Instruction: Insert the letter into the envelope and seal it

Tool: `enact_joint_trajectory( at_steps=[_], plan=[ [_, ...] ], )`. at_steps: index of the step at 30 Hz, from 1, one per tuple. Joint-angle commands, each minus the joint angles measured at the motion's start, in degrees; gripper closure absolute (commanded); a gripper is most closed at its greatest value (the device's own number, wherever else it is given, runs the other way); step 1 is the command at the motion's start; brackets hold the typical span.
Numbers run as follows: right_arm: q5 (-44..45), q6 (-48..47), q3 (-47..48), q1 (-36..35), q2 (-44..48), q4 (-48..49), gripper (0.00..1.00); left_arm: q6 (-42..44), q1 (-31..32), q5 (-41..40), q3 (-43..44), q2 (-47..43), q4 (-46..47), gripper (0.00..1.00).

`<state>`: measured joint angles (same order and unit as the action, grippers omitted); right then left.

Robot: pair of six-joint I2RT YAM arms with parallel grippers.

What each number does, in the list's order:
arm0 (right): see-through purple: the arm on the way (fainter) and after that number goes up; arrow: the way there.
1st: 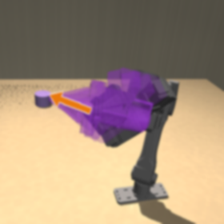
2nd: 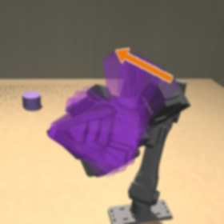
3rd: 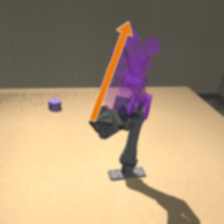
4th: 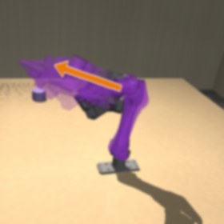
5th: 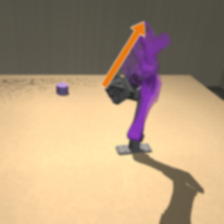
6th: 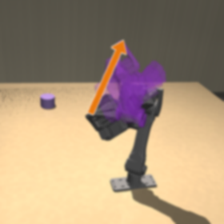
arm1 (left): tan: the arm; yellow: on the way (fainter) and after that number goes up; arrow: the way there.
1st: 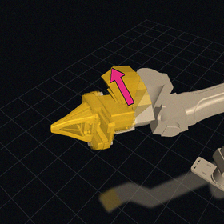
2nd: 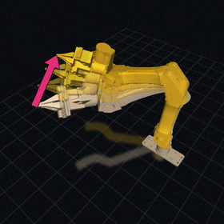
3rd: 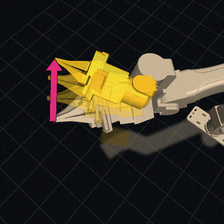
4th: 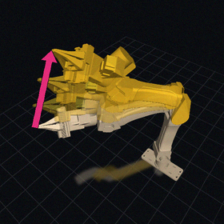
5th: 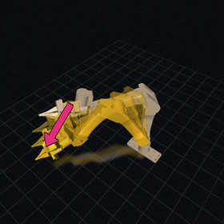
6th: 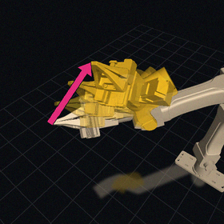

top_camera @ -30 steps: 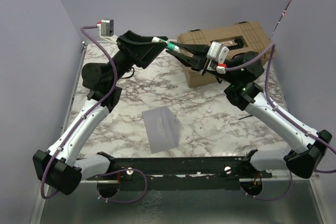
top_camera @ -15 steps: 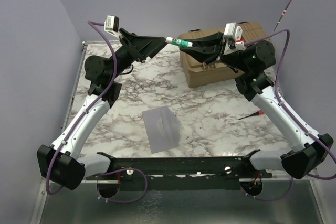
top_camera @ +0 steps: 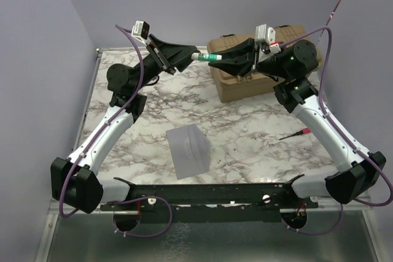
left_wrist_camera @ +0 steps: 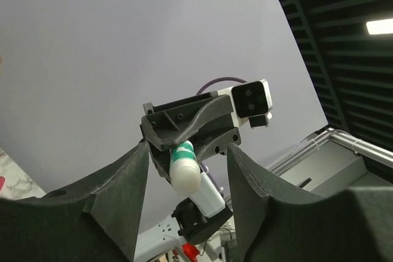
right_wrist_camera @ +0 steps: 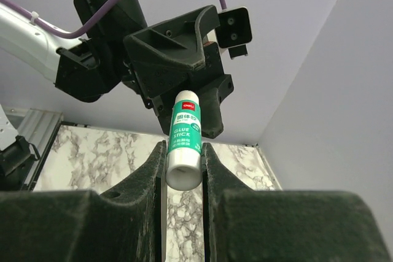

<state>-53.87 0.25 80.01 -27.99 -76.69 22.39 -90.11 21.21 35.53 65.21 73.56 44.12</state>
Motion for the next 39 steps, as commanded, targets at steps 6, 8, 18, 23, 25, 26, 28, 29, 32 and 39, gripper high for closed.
enact_joint_trajectory(
  at_steps=[6, 8, 18, 23, 25, 26, 28, 29, 32, 39],
  plan=[
    [-4.79, -3.94, 4.75, 1.74, -2.55, -6.42, 0.99, -3.03, -0.73, 3.88, -2.94, 0.17, 4.50, 0.40],
    [-5.92, -5.43, 6.10, 1.82, -3.14, -9.34, 0.99, -2.56, -0.73, 4.10, -2.94, 0.18, 3.81, 0.39],
    [-8.25, -13.00, 12.66, 1.82, -5.98, -24.12, 0.99, 0.31, -0.73, 5.01, -2.98, 0.32, -1.74, 0.57],
    [-8.96, -14.24, 13.65, 1.80, -6.69, -26.61, 0.99, 2.93, -0.71, 5.34, -2.10, -0.23, -5.62, 0.69],
    [-9.06, -14.60, 14.39, 1.84, -7.18, -27.59, 0.99, 3.58, -0.73, 5.57, -1.77, -0.26, -6.53, 0.69],
    [-8.92, -14.66, 14.52, 1.80, -7.36, -27.80, 0.99, 3.62, -0.73, 5.67, -1.76, -0.32, -6.66, 0.69],
    [-8.47, -14.91, 14.56, 1.84, -7.42, -27.84, 0.99, 3.86, -0.73, 5.86, -1.80, -0.43, -6.97, 0.68],
    [-8.25, -14.92, 14.63, 1.82, -7.43, -27.78, 0.99, 3.95, -0.73, 5.87, -1.90, -0.51, -7.06, 0.67],
    [-7.78, -15.34, 14.52, 1.84, -7.44, -27.75, 0.99, 4.04, -0.73, 5.97, -2.26, -0.66, -7.42, 0.63],
    [-7.46, -15.98, 13.70, 1.93, -6.74, -27.73, 0.97, 4.49, -0.73, 5.96, -2.63, -1.14, -8.81, 0.77]
  ],
)
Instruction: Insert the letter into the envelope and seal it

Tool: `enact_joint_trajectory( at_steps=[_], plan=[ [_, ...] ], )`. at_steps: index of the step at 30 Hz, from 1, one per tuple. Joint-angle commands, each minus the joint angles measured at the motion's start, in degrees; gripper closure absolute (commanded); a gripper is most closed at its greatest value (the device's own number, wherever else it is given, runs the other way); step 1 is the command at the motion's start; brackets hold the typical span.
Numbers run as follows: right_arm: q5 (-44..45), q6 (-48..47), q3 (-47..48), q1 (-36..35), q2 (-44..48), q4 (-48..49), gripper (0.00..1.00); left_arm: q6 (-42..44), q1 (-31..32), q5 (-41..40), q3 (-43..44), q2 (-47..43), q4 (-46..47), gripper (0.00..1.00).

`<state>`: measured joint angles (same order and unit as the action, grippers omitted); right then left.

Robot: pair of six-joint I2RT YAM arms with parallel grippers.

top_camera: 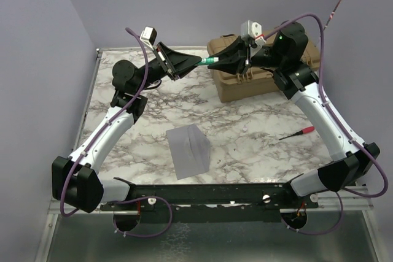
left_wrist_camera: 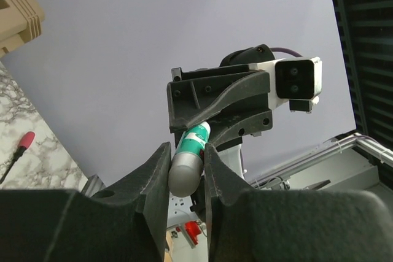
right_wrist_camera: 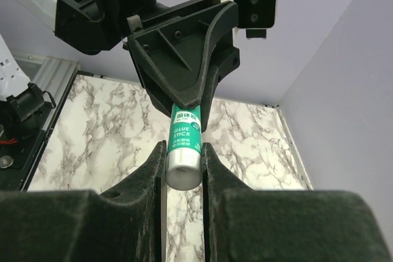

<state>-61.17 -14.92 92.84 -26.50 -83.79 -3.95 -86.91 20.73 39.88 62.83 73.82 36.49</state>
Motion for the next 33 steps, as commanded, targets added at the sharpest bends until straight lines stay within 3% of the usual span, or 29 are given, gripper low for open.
enact_joint_trajectory(
  at_steps=[1, 3, 5, 7, 10, 19, 27, 33],
  plan=[
    [0.07, -0.77, 0.79, 0.44, 0.46, -1.37, 0.96, 1.31, -0.24, 1.61, -0.25, -1.40, -1.36, 0.81],
    [0.56, -0.06, 0.41, 0.43, 0.75, -0.59, 0.90, 0.71, -0.25, 1.29, -0.25, -1.48, -1.67, 0.89],
    [0.69, 2.90, -1.14, 0.40, 1.48, 2.99, 0.71, -1.13, -0.25, 0.36, -0.21, -1.52, -1.64, 0.96],
    [0.57, 8.03, -5.24, 0.42, 2.76, 12.48, 0.52, -3.19, -0.17, -0.41, -0.10, -1.29, -1.14, 1.00],
    [0.39, 19.78, -12.54, 0.36, 3.79, 30.53, 0.40, -4.83, -0.11, -0.88, 0.67, -1.01, -0.58, 1.00],
    [2.42, 37.19, -17.74, -0.18, -0.06, 57.72, 0.37, -9.24, 0.34, -2.20, -0.69, -0.13, 2.96, 1.00],
    [3.15, 36.66, -16.22, -0.48, -1.82, 58.95, 0.41, -14.49, 1.01, -4.43, -2.53, 0.18, 8.83, 1.00],
    [1.72, 36.31, -14.12, -0.58, -3.40, 58.00, 0.38, -15.03, 1.38, -4.62, -2.93, 0.42, 9.75, 1.00]
  ],
)
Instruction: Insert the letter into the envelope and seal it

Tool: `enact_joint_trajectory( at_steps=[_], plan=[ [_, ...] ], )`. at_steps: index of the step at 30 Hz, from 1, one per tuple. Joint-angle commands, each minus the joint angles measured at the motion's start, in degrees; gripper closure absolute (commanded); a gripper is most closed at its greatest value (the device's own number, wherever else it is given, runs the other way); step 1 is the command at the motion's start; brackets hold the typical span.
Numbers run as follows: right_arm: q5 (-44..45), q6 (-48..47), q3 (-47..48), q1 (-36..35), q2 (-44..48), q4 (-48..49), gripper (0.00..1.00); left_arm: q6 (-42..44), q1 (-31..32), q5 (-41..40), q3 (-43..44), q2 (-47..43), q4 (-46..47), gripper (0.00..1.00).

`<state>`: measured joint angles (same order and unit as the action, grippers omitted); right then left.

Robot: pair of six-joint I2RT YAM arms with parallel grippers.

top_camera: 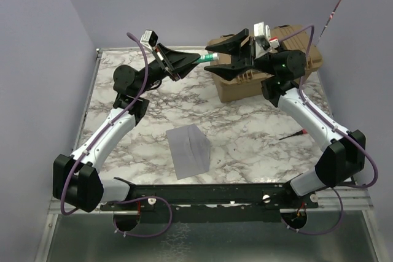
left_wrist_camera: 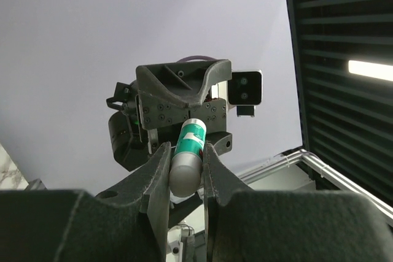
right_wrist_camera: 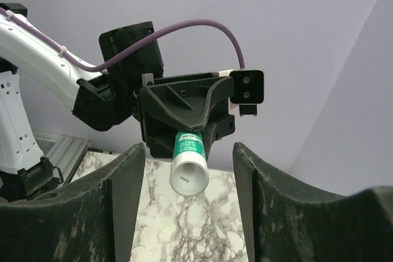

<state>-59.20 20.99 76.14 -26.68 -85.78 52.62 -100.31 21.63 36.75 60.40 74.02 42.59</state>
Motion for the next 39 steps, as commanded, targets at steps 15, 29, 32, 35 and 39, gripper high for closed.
enact_joint_trajectory(
  at_steps=[15, 29, 32, 35, 39],
  plan=[
    [-1.47, -5.40, 7.12, -1.16, -3.17, -8.62, 0.46, -2.42, 1.22, -2.07, -2.01, 0.62, 5.53, 1.00],
    [0.84, -9.67, 7.53, -2.11, -2.30, -13.48, 0.75, -3.08, 1.55, -3.28, -3.15, 0.21, 6.88, 1.00],
    [1.53, -9.55, 8.29, -2.23, -2.20, -13.82, 0.81, -3.13, 1.83, -3.75, -3.40, 0.13, 6.98, 1.00],
    [1.50, -9.97, 8.41, -2.17, -2.07, -14.50, 0.83, -3.08, 2.01, -3.71, -3.36, 0.31, 7.15, 1.00],
    [1.44, -9.85, 7.99, -2.33, -1.89, -14.42, 0.92, -3.21, 2.12, -3.71, -3.66, 0.41, 7.24, 1.00]
  ],
)
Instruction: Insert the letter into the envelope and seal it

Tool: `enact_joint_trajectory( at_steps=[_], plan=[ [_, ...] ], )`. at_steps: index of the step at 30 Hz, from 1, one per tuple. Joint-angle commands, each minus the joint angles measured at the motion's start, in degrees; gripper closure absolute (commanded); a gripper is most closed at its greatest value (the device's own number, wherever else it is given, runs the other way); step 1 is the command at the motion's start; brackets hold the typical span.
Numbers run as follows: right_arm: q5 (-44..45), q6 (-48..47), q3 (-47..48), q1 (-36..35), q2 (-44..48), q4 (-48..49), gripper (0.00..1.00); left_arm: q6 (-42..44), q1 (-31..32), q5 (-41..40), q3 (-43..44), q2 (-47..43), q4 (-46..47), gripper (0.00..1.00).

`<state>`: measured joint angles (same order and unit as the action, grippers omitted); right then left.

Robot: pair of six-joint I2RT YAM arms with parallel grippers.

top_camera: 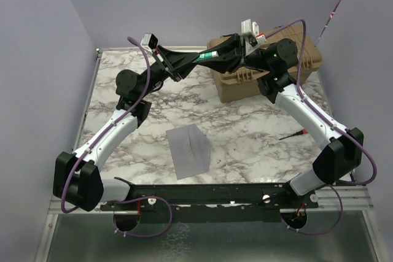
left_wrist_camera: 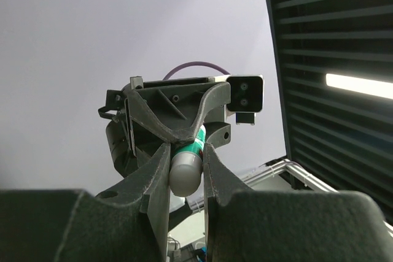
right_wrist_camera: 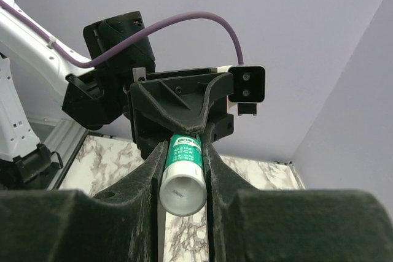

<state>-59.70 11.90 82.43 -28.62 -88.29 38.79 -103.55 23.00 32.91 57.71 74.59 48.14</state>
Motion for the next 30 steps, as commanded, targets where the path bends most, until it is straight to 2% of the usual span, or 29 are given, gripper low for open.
enact_joint_trajectory(
  at_steps=[1, 3, 7, 10, 13, 15, 17, 19, 20, 23, 25, 28, 30],
  plan=[
    [2.12, -0.60, 1.64, -0.34, 0.66, -0.56, 0.95, 0.02, 0.77, 0.17, -1.06, -0.14, 1.69, 0.95],
    [2.81, -0.33, 1.19, -0.38, 1.15, 0.01, 0.99, 0.20, 0.75, 0.12, -1.32, -0.23, 1.69, 0.72],
    [8.74, 0.29, -0.93, -0.33, 3.00, 0.51, 0.99, 1.33, 0.79, -0.18, -2.16, -0.76, 1.78, 0.29],
    [17.95, 2.59, -2.24, -0.33, 4.59, -2.59, 0.99, 2.93, 0.64, -0.71, -3.94, -1.86, 1.78, 0.12],
    [27.05, 3.33, -2.36, -0.37, 5.73, -9.40, 0.99, 5.55, 0.68, -1.61, -7.00, -3.83, -0.85, 0.06],
    [32.47, 3.31, -2.30, -0.35, 6.13, -14.23, 0.99, 9.84, 0.64, -2.14, -8.62, -5.78, -6.11, 0.04],
    [37.25, 2.63, -1.92, -0.39, 6.28, -20.51, 0.99, 16.87, 0.64, -2.55, -9.18, -7.76, -15.16, 0.04],
    [42.62, 2.13, -1.36, -0.63, 6.35, -27.89, 0.99, 26.90, 0.66, -4.14, -8.11, -9.87, -29.18, 0.06],
    [45.04, 2.22, -1.25, -0.95, 6.37, -31.20, 0.99, 32.61, 0.64, -5.93, -6.54, -11.12, -40.01, 0.09],
    [53.62, 2.08, -2.36, -4.34, 6.92, -41.08, 0.99, 45.88, 0.64, -13.16, -3.45, -13.32, -59.64, 0.29],
    [57.95, 1.93, -4.17, -8.15, 7.55, -45.60, 0.99, 49.78, 0.64, -19.75, -3.14, -14.63, -68.54, 0.43],
    [61.91, 5.05, -9.63, -14.13, 8.88, -48.11, 0.99, 52.19, 0.64, -24.43, -5.50, -15.39, -74.12, 0.60],
    [66.71, 8.03, -14.12, -18.28, 9.56, -47.89, 0.99, 53.20, 0.56, -26.06, -7.02, -14.36, -75.52, 0.67]
  ],
)
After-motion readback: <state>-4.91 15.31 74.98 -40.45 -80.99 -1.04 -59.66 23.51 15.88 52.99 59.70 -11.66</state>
